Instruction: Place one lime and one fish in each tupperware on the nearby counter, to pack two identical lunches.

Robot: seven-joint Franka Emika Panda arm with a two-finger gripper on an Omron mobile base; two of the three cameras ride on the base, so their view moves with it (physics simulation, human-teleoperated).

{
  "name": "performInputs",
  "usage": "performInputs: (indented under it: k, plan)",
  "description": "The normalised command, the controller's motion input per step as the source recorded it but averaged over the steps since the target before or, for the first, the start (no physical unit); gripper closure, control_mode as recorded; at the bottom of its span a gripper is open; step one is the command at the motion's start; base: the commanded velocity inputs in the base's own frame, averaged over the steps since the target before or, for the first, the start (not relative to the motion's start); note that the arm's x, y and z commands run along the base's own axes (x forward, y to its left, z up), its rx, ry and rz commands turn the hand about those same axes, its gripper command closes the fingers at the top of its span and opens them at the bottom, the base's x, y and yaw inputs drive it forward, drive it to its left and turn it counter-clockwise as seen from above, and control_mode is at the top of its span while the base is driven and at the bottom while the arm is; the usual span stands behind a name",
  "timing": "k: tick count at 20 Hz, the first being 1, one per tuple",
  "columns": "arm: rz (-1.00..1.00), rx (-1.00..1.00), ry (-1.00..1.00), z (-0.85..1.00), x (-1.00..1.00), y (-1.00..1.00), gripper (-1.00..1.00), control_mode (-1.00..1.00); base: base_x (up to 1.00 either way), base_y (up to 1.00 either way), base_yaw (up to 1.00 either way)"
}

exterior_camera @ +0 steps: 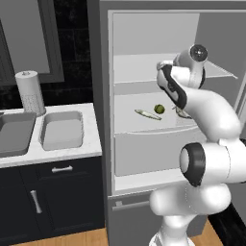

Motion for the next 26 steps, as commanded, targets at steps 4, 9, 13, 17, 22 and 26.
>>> performInputs:
  k: [4, 9, 13, 17, 22, 26]
  plan:
    - [0.0, 0.0, -0.01, 0.01, -1.0, 0.0, 1.0, -1.0, 0.0, 0.0, 0.0]
    - [0.0, 0.0, 0.14, 0.2, -1.0, 0.0, 1.0, -1.0, 0.0, 0.0, 0.0]
    - [0.0, 0.0, 0.12, 0.0, -1.0, 0.0, 1.0, -1.0, 0.0, 0.0, 0.0]
    - [0.0, -0.02, 0.03, -0.85, -1.0, 0.06, 1.0, -1.0, 0.0, 0.0, 0.0]
    - [0.01, -0.01, 0.04, -0.99, -0.8, 0.08, 1.0, -1.0, 0.0, 0.0, 0.0]
    - [0.05, 0.0, 0.01, -0.77, -0.66, 0.02, 1.0, -1.0, 0.0, 0.0, 0.0]
